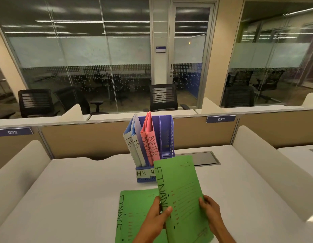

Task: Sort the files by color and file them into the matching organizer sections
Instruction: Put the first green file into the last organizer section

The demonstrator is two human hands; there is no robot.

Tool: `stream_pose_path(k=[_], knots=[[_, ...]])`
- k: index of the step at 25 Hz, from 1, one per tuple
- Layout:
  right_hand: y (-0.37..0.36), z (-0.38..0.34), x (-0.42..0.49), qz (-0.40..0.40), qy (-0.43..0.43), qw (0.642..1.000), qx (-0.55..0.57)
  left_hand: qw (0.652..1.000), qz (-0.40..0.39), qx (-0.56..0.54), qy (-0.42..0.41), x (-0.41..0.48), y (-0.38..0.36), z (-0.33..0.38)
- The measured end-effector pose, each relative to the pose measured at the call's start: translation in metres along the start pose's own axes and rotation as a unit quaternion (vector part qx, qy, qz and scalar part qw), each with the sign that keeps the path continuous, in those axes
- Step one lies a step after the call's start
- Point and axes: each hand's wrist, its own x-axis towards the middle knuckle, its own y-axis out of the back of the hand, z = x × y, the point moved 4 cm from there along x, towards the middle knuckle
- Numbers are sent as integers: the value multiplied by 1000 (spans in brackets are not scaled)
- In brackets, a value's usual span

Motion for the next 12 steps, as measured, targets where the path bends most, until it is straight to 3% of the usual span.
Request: stream_pose_path(k=[7,12], knots=[[-28,-62,23,-58,86,994,-37,979,186,-8,-82,21,10,40],[-49,-105,42,-41,190,967,-167,927,326,5,-184,26,15,109]])
